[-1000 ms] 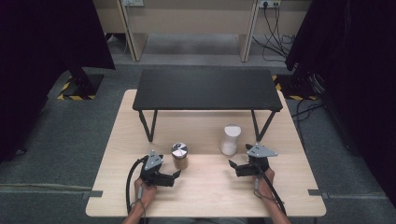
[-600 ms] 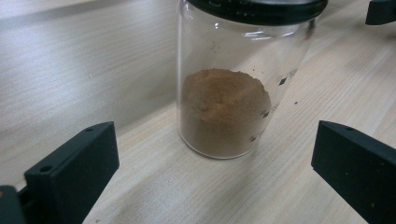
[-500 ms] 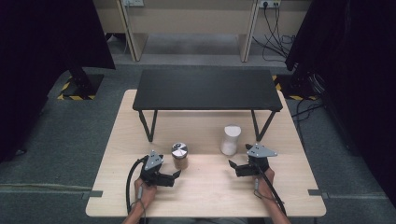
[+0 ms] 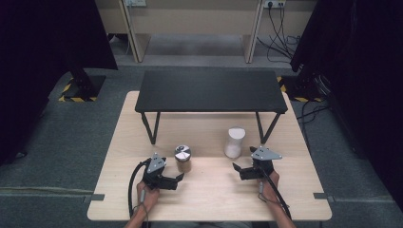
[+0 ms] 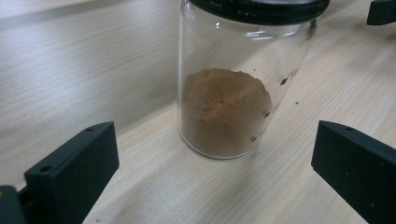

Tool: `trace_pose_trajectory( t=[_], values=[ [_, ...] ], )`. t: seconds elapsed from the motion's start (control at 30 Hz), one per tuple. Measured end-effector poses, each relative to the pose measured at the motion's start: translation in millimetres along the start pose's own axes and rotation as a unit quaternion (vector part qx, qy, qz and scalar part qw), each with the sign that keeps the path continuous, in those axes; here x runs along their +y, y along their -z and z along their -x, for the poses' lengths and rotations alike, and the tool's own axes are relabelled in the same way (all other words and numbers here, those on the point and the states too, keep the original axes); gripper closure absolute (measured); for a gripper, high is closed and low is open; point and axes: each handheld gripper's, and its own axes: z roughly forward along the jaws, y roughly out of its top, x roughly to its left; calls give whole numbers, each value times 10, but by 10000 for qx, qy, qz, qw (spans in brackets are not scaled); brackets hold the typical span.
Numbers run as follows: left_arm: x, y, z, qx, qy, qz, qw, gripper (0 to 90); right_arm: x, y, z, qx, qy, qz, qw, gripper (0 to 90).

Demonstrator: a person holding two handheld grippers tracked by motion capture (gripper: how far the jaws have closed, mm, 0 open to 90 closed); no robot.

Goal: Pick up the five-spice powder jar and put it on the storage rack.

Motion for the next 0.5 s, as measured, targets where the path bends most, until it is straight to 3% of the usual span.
trace_pose_trajectory(
  t=[0.5],
  values=[
    [-10, 3, -7, -35, -5, 32, 10000, 0, 1, -1, -1, 1, 12, -1, 10000, 6]
  ],
)
